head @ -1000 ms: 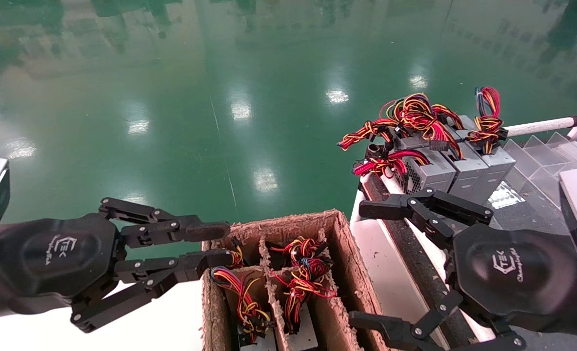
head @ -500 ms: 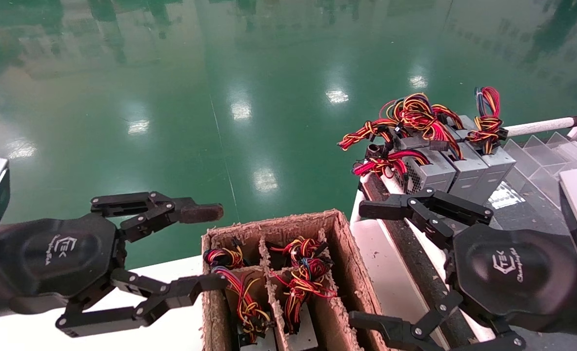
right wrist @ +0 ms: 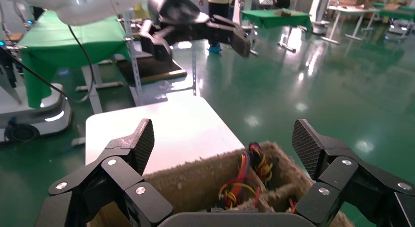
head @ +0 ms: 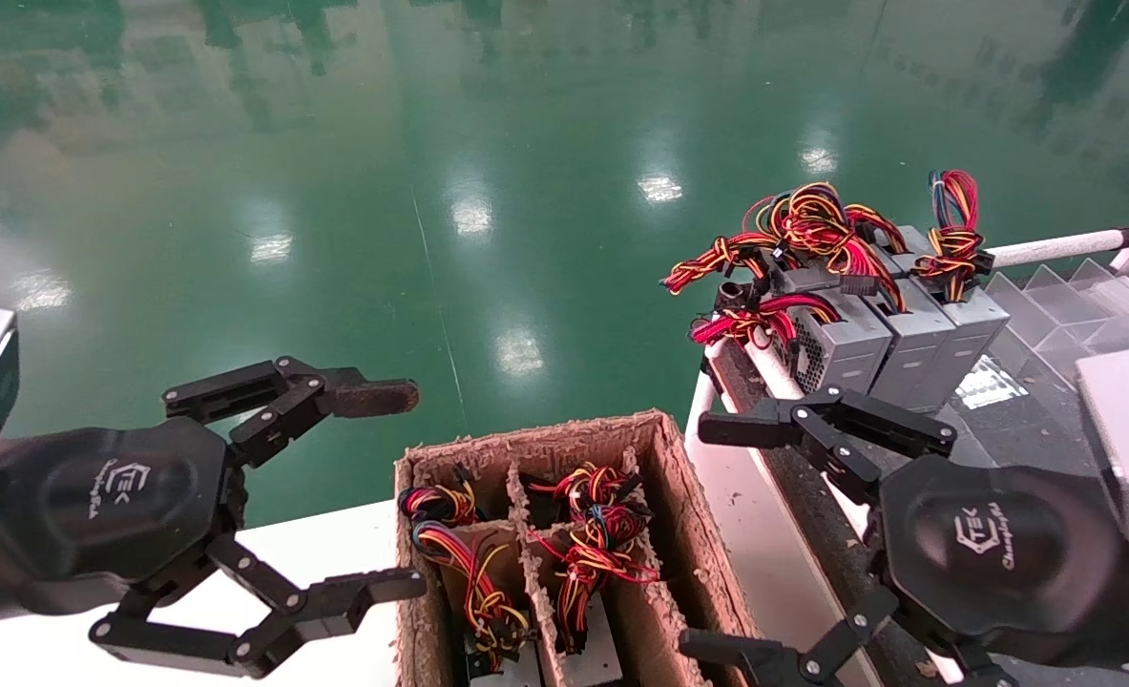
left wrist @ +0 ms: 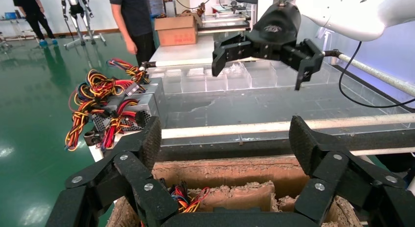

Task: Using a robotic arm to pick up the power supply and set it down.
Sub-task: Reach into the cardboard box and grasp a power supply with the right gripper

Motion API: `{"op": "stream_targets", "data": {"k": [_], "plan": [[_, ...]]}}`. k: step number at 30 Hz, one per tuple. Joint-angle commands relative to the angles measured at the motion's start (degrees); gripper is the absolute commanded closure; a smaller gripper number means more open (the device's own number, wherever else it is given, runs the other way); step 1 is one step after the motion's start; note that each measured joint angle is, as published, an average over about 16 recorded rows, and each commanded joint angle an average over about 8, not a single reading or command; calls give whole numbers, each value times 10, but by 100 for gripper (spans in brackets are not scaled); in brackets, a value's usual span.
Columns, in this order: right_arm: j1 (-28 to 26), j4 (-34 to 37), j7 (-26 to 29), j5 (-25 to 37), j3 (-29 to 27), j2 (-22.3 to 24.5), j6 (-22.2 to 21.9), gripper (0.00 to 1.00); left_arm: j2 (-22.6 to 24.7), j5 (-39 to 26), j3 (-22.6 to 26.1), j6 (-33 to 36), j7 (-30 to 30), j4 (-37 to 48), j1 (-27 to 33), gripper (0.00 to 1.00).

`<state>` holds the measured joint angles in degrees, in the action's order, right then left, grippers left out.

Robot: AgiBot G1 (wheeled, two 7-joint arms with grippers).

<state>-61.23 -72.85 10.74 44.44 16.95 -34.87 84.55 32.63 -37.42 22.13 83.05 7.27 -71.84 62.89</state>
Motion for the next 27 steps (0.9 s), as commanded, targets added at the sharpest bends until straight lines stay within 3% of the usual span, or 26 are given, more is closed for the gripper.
{"op": "stream_targets", "data": {"k": [1, 13, 22, 23, 27], "plan": [[3, 2, -3, 3, 0, 2, -1, 0, 0, 0, 0, 0, 0, 0, 0, 0], [-46, 22, 76, 157, 90, -50, -38, 0, 0, 0, 0, 0, 0, 0, 0, 0], [-76, 87, 78, 228, 132, -109, -51, 0, 0, 0, 0, 0, 0, 0, 0, 0], [-77, 95, 76, 231, 134, -114, -53, 7, 0, 0, 0, 0, 0, 0, 0, 0], [-80, 122, 64, 241, 139, -133, -61, 56, 0, 0, 0, 0, 0, 0, 0, 0]]}}
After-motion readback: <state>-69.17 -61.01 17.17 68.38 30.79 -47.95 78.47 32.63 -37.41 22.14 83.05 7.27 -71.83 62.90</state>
